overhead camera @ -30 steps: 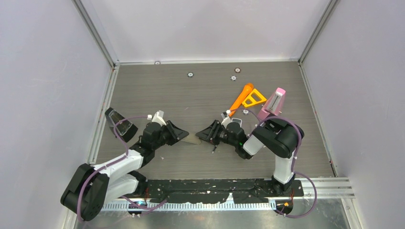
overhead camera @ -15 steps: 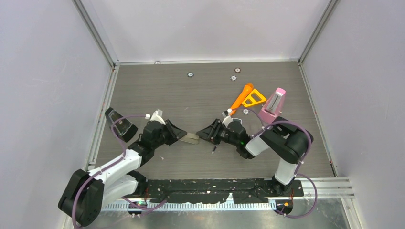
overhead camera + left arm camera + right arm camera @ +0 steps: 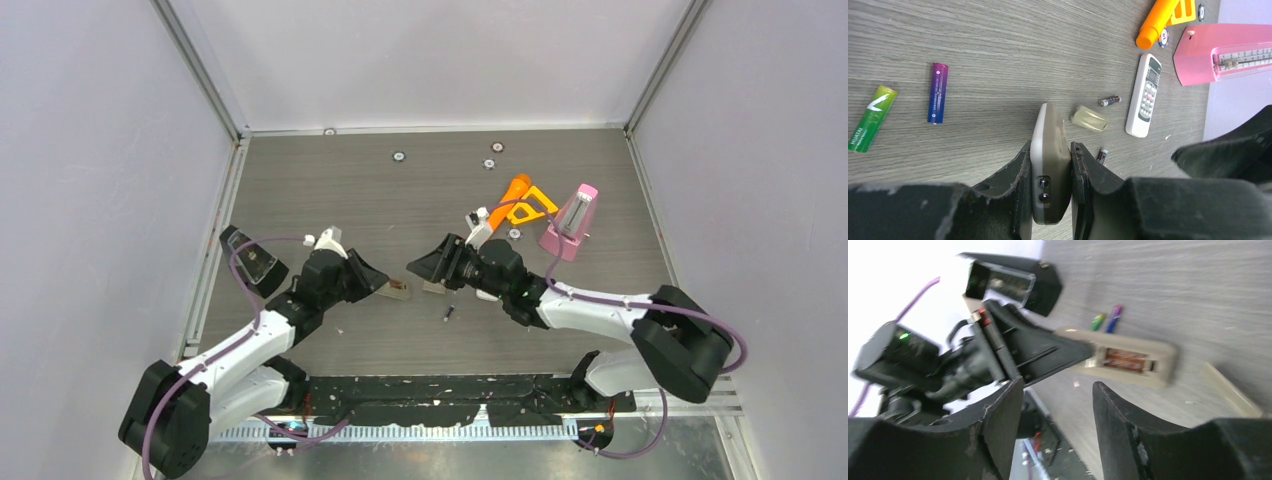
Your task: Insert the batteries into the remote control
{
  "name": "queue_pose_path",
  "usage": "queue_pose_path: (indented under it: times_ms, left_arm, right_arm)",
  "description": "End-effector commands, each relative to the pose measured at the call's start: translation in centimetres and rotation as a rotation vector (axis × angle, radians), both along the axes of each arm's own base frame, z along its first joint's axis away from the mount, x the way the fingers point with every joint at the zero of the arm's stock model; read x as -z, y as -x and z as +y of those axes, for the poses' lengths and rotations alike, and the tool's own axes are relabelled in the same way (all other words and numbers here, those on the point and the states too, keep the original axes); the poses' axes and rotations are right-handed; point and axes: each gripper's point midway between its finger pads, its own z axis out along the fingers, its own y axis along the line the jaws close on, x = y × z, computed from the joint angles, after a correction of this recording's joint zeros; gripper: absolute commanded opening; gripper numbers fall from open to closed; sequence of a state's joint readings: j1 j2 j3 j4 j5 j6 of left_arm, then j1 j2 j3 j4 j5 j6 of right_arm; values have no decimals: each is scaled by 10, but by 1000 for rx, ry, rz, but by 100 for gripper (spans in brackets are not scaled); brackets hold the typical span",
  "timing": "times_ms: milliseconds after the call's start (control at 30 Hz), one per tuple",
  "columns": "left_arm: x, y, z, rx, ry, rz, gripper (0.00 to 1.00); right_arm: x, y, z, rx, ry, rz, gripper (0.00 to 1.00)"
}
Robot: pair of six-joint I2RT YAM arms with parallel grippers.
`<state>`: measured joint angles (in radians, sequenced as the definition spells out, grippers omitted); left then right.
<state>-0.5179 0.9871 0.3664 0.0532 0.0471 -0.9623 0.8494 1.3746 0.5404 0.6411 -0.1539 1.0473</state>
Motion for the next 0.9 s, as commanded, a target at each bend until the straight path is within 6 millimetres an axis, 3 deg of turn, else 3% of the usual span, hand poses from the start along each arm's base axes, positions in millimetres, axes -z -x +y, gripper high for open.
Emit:
queue_pose_path:
  times_ms: [0, 133, 233, 333, 467, 600, 867]
  left_arm:
    - [44, 25, 37, 25, -266, 104, 0]
    - [32, 21, 35, 75, -291, 50, 0]
    - [9, 20, 20, 187, -268, -32, 0]
    - [-25, 24, -1, 357, -232, -147, 0]
    - [-71, 42, -27, 578, -146, -291, 0]
    - [-107, 61, -46, 716, -28, -385, 0]
    - [-175, 110, -56, 973, 111, -540, 0]
  right_arm:
    - [26, -24, -44, 173, 344, -35, 60]
    - [24, -22, -53, 137, 452, -90, 61]
    - [18, -16, -52, 31, 512, -196, 61]
    - [1, 9, -40, -198, 503, -356, 66]
    - [-17, 40, -37, -418, 484, -501, 75]
    - [-35, 56, -38, -489, 452, -600, 88]
    - [-59, 83, -24, -630, 370, -685, 91]
